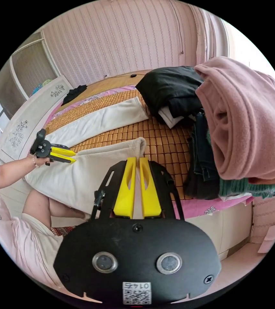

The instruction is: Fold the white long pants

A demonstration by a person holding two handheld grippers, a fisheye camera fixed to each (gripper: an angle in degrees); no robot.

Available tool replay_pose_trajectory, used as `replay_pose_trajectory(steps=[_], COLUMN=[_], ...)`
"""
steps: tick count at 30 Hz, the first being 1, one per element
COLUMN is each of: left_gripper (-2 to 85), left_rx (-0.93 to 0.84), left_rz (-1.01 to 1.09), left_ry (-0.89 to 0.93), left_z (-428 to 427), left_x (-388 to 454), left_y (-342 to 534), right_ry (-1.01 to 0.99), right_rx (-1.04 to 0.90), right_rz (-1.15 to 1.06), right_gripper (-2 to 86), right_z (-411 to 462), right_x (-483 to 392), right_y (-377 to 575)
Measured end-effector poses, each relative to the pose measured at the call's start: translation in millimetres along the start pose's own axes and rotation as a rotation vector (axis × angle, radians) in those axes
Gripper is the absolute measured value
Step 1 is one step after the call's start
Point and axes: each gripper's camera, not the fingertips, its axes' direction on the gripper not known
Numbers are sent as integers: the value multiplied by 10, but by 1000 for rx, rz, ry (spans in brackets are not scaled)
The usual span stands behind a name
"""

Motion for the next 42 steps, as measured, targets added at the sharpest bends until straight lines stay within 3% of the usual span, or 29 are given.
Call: replay_pose_trajectory(steps=[7,9,13,18,23,29,35,39,42], left_gripper=[32,39,45,49,54,56,60,62,61], left_rx=[162,210,107,151,109,75,44,41,51], left_rz=[64,-39,-295,-268,-211,-236,-220,-246,-275], left_ry=[155,102,34,59,120,240,282,296,306], left_z=[-672,-711,-252,-370,-289,-114,31,49,56], left_x=[-71,-252,-538,-309,96,308,454,439,409], left_y=[101,73,29,293,655,936,1118,1314,1502], right_ry=[84,57,12,117,34,-13,21,5,-14], right_rx=[-18,-29,-59,-250,-370,-174,-411,-267,-297], right_rz=[-17,39,135,106,197,147,206,250,284], right_gripper=[4,15,54,79,77,25,26,38,61], right_z=[-287,-68,225,315,414,-145,277,-1,19], right_x=[54,250,427,388,539,528,777,739,807], right_y=[-132,-352,-478,-11,413,414,726,683,705])
